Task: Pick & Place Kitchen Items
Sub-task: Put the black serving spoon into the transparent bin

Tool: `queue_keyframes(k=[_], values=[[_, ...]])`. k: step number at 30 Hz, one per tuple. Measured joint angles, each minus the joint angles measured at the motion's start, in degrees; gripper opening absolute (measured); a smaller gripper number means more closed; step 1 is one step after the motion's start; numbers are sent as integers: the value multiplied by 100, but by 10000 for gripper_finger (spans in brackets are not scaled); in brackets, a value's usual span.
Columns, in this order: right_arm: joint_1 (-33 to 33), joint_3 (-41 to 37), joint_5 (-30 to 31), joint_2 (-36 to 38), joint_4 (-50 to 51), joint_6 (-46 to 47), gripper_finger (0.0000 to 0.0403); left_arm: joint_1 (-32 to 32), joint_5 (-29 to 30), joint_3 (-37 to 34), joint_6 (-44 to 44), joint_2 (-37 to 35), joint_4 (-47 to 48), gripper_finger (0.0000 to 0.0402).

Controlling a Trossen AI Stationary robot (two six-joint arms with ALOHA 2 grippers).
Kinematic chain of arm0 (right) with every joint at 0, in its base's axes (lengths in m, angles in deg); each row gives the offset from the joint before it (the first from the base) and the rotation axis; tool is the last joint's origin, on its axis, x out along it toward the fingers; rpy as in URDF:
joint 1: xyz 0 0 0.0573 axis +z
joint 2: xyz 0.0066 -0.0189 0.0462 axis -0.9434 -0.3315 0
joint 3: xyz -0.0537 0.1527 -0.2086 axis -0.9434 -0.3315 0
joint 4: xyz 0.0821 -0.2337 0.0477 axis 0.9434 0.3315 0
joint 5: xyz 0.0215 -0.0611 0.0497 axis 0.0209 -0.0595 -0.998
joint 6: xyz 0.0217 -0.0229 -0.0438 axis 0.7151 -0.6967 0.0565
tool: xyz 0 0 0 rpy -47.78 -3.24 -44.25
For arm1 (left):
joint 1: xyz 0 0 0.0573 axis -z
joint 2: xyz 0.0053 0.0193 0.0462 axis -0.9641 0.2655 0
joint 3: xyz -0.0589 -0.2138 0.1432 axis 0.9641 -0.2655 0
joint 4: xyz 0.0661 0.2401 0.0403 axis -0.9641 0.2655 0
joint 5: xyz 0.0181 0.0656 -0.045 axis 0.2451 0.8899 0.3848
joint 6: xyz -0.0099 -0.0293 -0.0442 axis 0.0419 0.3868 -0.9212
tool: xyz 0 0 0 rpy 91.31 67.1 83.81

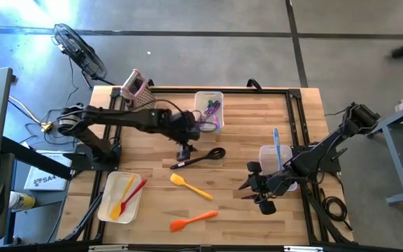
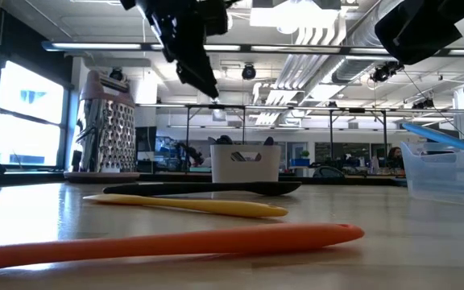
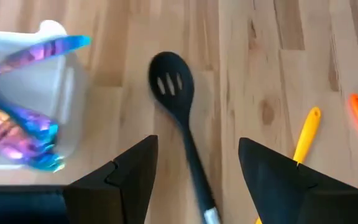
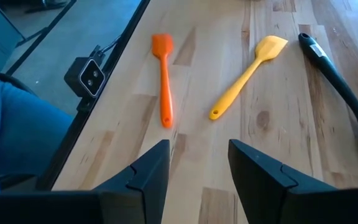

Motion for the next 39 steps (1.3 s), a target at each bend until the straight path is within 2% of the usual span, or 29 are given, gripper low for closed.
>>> queue_keyframes(k=[9,17,22,31,34,39], values=[[-1,0,2,0,-59,20,157,26,-24,14,-213,944,-34,221],[22,0,2,0,-49,45,157,28,-735,17,-214,1488,-120,221],[22,0,2,-63,-17,109,157,28,-752,22,-343,1738,-252,221],[22,-2,-96,-269,-196,111,157,28,-481,31,-350,2227,-253,221],[22,-2,-133,-269,-225,129,157,28,-390,44,-663,2321,-271,221],[22,-2,-175,-269,-257,173,157,47,47,47,-835,2576,-291,215]])
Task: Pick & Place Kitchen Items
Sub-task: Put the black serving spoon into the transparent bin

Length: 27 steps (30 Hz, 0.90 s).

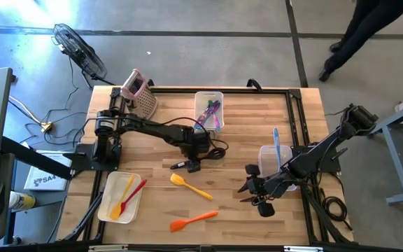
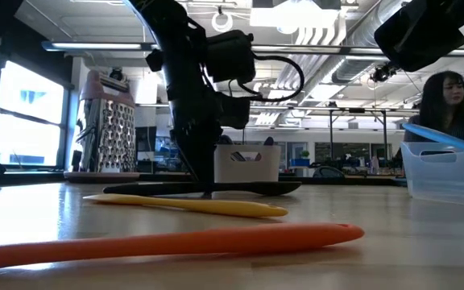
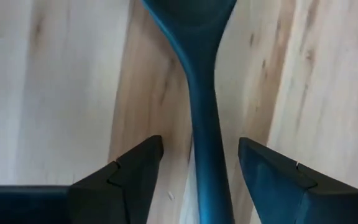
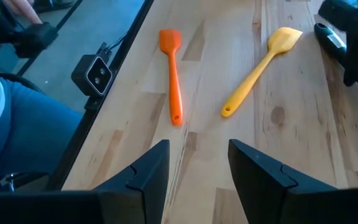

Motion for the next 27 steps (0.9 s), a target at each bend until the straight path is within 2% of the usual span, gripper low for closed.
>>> queue_keyframes(k=[4,10,17,23,27], values=[[0,0,-31,0,-46,7,157,-3,250,14,-303,160,14,172],[2,0,-41,2,-73,52,157,-14,452,9,-624,186,52,46],[143,0,91,-17,-195,94,157,42,439,-2,-717,186,81,42],[364,0,450,-20,-389,107,157,339,771,118,-721,183,286,42],[529,0,754,-22,-538,105,157,602,1416,526,-705,219,840,42]])
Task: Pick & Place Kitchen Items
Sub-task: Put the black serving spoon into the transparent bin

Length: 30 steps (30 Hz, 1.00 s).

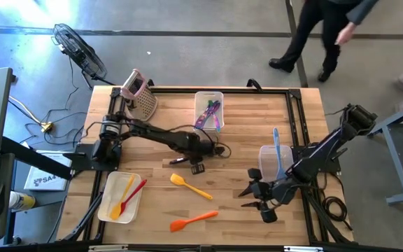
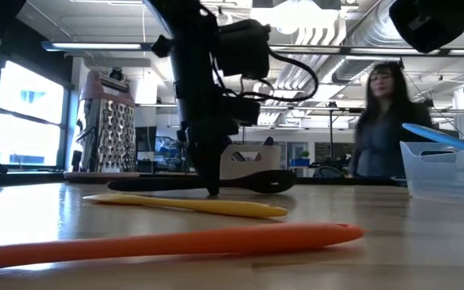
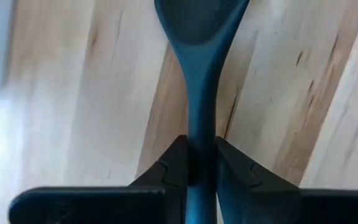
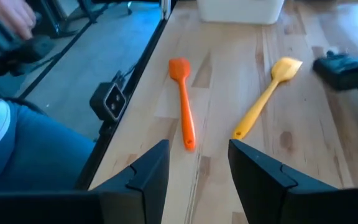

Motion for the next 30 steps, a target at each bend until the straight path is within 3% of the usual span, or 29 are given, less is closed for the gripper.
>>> queue_keyframes(k=[7,17,26,30], values=[[209,0,945,0,-80,123,157,448,1092,795,12,52,1017,42],[262,0,881,-2,-517,797,157,1164,2279,1858,-48,-19,1849,42],[604,0,929,-2,-1383,655,157,2366,3208,3676,574,-36,1691,42],[833,0,932,-96,-2035,146,157,2987,3590,4298,641,-40,1657,42]])
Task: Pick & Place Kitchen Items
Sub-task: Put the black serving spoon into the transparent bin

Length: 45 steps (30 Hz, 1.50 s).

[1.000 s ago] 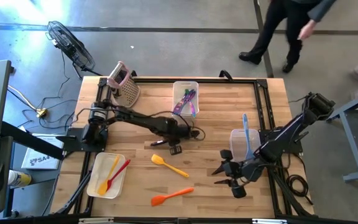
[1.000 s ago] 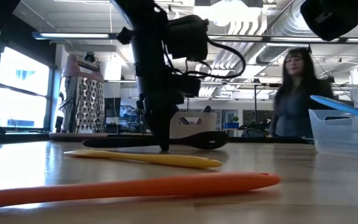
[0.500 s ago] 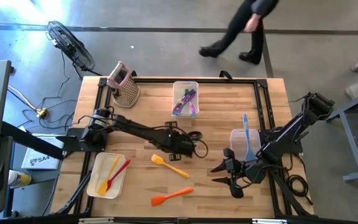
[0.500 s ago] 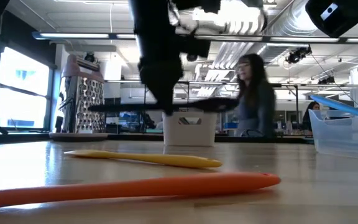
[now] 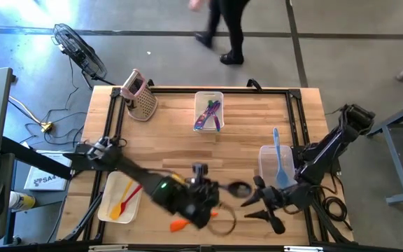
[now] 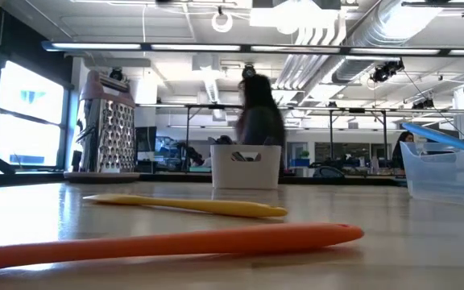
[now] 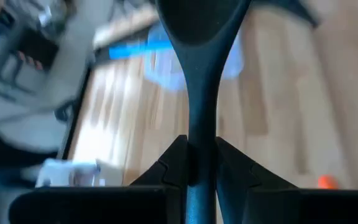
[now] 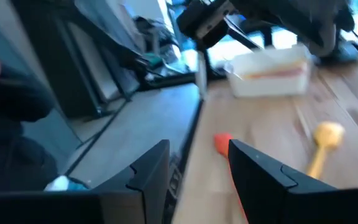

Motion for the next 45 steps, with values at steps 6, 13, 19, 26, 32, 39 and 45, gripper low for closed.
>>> queue_keyframes(k=[6,13,19,26,32,39,45], values=[[371,2,-5,-498,-1688,-1847,157,596,51,181,774,-7,-630,42],[372,4,375,-792,-2486,-4138,157,391,-374,12,1252,-7,-1373,42],[247,4,1576,-800,-2627,-4074,157,159,-1226,1,1365,-9,-1773,42],[9,4,1000,-800,-2627,-4209,157,126,-1460,-97,1357,-7,-2072,42],[-305,4,166,-798,-2724,-4199,157,130,-1499,-97,1289,-7,-2074,42],[-515,4,-393,-795,-2843,-4221,157,68,-1481,-97,1234,-7,-1906,42],[-697,4,-884,-795,-2863,-4223,157,-59,-1629,-97,959,-7,-1806,42]])
